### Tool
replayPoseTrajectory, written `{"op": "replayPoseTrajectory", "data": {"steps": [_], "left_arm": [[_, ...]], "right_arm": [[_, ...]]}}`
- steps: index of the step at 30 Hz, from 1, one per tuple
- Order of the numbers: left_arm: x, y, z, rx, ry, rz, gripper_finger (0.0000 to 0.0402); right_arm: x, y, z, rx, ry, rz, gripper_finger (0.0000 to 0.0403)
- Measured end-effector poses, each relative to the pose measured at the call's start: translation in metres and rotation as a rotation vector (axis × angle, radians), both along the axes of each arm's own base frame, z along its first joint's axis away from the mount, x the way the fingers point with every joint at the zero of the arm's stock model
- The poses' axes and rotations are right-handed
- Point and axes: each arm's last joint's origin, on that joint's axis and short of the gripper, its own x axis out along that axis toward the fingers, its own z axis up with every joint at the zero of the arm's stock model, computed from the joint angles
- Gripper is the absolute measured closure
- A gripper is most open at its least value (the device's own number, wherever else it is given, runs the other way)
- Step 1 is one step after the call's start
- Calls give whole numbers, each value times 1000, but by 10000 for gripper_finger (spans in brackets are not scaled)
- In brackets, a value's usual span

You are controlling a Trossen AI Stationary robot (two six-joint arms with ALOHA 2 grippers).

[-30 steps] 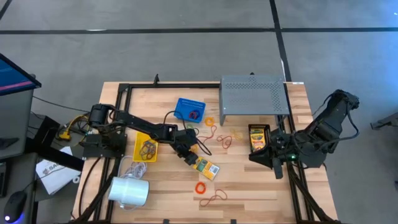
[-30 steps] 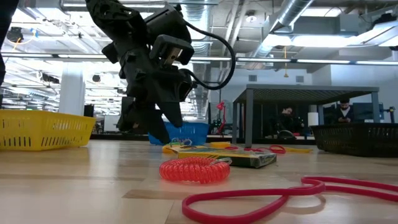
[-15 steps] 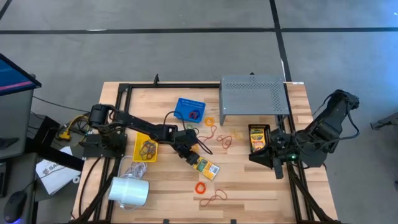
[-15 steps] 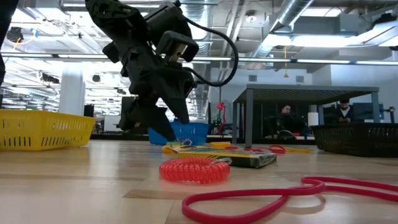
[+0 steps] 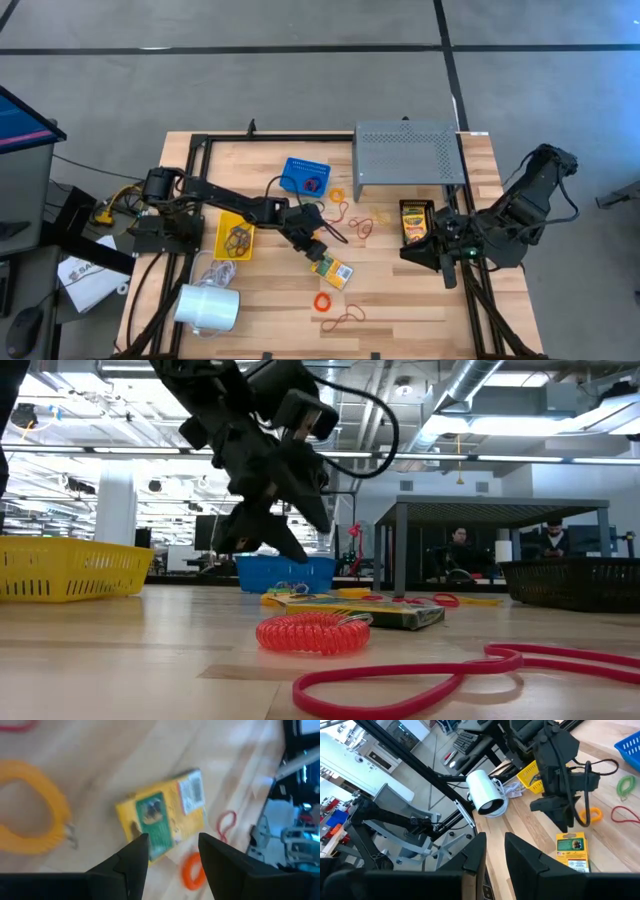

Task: Pick & Place Office Desk Supplies
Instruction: Stack the yellow crayon box on top of the yellow crayon box

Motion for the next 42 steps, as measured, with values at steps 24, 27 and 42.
{"op": "replayPoseTrajectory", "data": {"steps": [24, 27, 42], "left_arm": [[51, 2, 32, 11, -104, -82, 234], [53, 1, 39, 3, -127, -91, 234], [16, 3, 19, 121, 208, -129, 234]], "right_arm": [[1, 1, 4, -8, -32, 15, 334], [-1, 3, 4, -6, -33, 28, 334], [-4, 7, 6, -3, -54, 35, 334]]}}
